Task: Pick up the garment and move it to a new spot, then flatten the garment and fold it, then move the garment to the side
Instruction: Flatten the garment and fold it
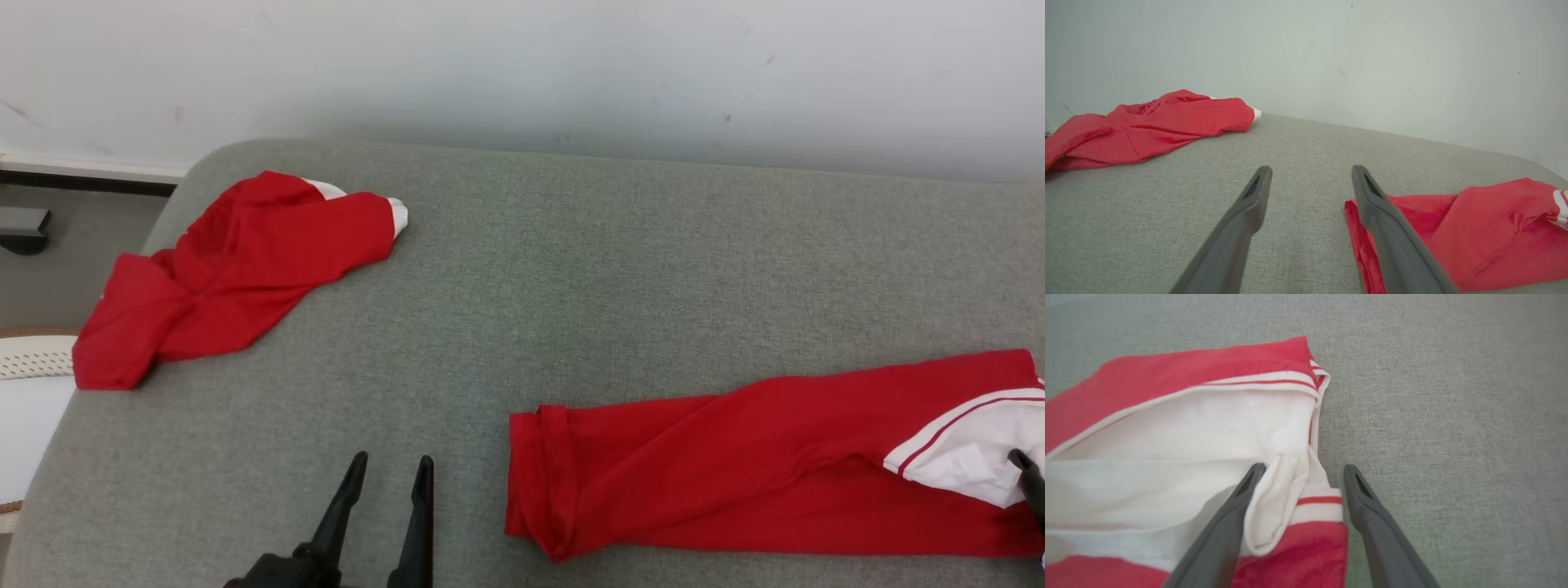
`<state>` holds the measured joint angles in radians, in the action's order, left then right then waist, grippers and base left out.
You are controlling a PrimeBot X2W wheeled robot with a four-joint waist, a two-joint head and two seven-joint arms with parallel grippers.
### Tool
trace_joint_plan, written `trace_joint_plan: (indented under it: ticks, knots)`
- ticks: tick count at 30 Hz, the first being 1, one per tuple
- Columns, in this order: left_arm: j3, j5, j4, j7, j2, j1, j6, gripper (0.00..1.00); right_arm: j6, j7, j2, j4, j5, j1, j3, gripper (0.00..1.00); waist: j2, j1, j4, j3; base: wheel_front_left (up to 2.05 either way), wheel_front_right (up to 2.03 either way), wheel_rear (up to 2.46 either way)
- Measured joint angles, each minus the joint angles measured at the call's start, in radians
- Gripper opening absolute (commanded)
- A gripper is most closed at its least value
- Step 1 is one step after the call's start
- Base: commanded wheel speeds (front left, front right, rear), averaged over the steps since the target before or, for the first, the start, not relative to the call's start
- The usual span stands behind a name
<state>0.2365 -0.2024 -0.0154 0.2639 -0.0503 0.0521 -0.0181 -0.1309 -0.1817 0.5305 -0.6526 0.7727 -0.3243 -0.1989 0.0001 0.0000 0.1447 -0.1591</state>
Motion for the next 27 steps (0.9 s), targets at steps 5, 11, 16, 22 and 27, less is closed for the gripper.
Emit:
trace_joint_plan:
  ticks: [5, 11, 16, 22, 27]
  knots:
    - [0.015, -0.006, 0.002, 0.0, 0.001, -0.006, 0.0, 1.0, 0.0, -0.043, -0.016, -0.01, 0.007, 0.001, 0.023, 1.0, 0.0, 0.0, 0.009, -0.011, 0.0, 0.0, 0.0]
    - [0.028, -0.009, 0.008, 0.0, 0.001, -0.023, -0.002, 1.0, 0.001, -0.077, -0.03, -0.026, 0.039, -0.01, 0.048, 1.0, 0.0, -0.0001, 0.032, -0.018, 0.0, 0.0, 0.0]
    - [0.036, -0.01, 0.015, 0.0, 0.001, -0.023, -0.005, 1.0, 0.005, -0.103, -0.04, -0.035, 0.049, -0.038, 0.039, 1.0, 0.0, -0.0001, 0.05, -0.021, 0.0, 0.0, 0.0]
    - [0.043, -0.013, 0.02, 0.0, 0.001, -0.023, -0.01, 1.0, 0.002, -0.12, -0.06, -0.004, 0.115, -0.049, 0.014, 0.0, 0.0, -0.0001, 0.058, -0.023, 0.0, 0.0, 0.0]
    - [0.035, -0.017, 0.032, 0.0, 0.001, -0.022, -0.01, 1.0, -0.001, -0.117, -0.043, 0.003, 0.147, -0.049, 0.012, 0.0, 0.0, 0.0, 0.043, -0.021, 0.0, 0.0, 0.0]
